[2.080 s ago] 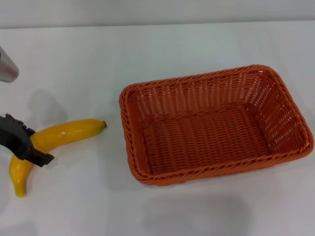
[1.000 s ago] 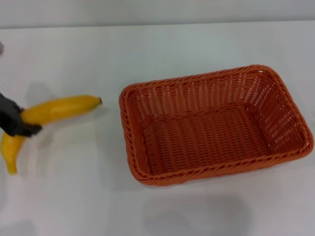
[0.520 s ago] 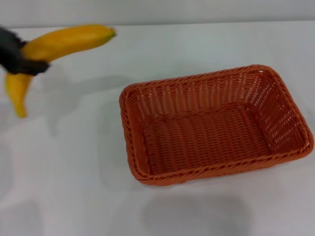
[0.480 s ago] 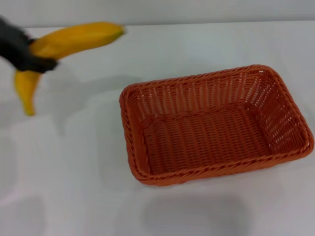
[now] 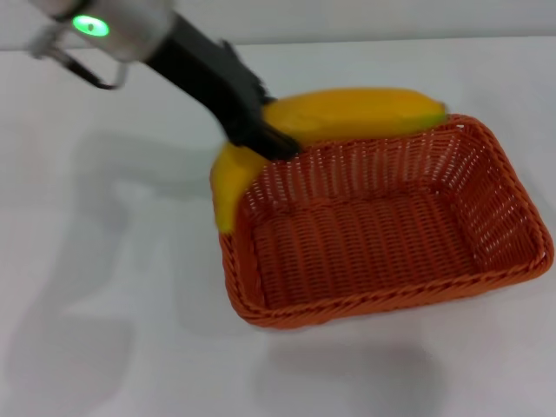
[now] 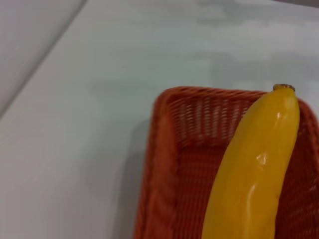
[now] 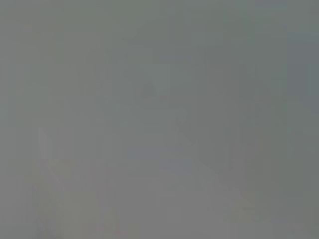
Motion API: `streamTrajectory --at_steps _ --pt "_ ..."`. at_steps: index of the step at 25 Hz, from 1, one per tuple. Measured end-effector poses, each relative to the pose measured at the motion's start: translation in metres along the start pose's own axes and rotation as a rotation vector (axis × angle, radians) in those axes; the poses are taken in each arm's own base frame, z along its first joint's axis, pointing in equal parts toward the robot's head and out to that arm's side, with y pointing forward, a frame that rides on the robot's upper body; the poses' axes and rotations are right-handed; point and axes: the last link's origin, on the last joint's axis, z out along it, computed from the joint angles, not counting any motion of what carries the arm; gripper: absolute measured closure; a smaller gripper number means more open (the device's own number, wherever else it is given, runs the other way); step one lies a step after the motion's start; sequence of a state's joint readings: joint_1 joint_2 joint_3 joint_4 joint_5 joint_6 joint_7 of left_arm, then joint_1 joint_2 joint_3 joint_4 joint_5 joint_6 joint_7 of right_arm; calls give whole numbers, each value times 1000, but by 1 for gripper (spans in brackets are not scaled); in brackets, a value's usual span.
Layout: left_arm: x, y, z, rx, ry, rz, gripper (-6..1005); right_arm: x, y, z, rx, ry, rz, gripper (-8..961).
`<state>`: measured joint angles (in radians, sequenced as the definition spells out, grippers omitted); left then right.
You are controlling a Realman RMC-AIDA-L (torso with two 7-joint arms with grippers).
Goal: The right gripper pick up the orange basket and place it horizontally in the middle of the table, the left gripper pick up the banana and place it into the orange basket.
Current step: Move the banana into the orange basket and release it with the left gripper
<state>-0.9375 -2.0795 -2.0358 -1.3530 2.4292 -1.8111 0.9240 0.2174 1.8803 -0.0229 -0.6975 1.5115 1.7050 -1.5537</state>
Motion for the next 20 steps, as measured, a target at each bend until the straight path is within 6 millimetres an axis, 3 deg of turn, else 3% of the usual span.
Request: streamTrajectory --at_steps 4,8,20 --pt "15 10 30 -7 -31 55 486 0 2 0 -19 1 -1 68" --pt "16 16 48 -25 -62 73 486 0 6 -1 -40 1 1 68" --pt "8 11 68 -44 -28 27 485 8 9 -3 -52 17 22 68"
